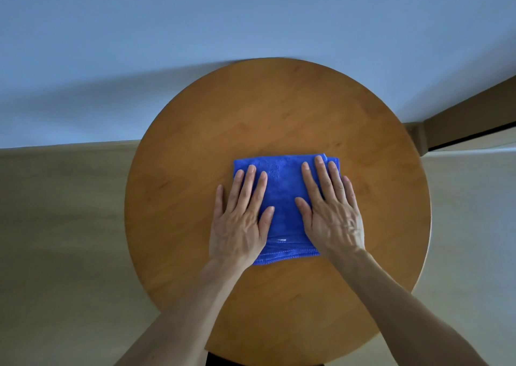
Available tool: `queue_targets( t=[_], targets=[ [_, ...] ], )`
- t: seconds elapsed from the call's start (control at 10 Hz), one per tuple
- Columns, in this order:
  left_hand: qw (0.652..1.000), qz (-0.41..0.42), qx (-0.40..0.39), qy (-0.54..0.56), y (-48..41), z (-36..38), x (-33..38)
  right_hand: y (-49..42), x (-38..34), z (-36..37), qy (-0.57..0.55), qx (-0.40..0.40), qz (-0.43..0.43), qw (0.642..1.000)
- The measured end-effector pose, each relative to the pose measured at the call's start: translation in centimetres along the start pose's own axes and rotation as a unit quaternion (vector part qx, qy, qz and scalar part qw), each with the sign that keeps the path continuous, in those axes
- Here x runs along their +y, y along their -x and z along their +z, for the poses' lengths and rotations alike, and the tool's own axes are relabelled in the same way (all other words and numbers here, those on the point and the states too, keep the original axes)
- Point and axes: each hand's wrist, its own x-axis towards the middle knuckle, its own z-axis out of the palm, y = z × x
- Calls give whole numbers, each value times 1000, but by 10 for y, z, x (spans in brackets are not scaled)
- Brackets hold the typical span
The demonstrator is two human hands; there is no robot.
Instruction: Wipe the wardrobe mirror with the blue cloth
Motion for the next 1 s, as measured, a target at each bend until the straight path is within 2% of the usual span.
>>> queue_targets(
  t=[0.2,0.4,0.6,0.8,1.0],
  targets=[
    [1000,-2,-30,-1,-4,-6,3,-2,-1,0,-23,-22,12,999],
    [999,-24,-20,16,-2,-12,2,17,-11,0,-40,3,76,996],
    [997,-53,-4,53,22,-4,12,23,-19,6,-56,18,88,994],
    [994,-86,-14,68,24,-8,21,24,-18,4,-54,1,89,995],
    [992,-81,-20,92,24,-32,21,37,-18,-23,-74,-20,70,995]
  ],
)
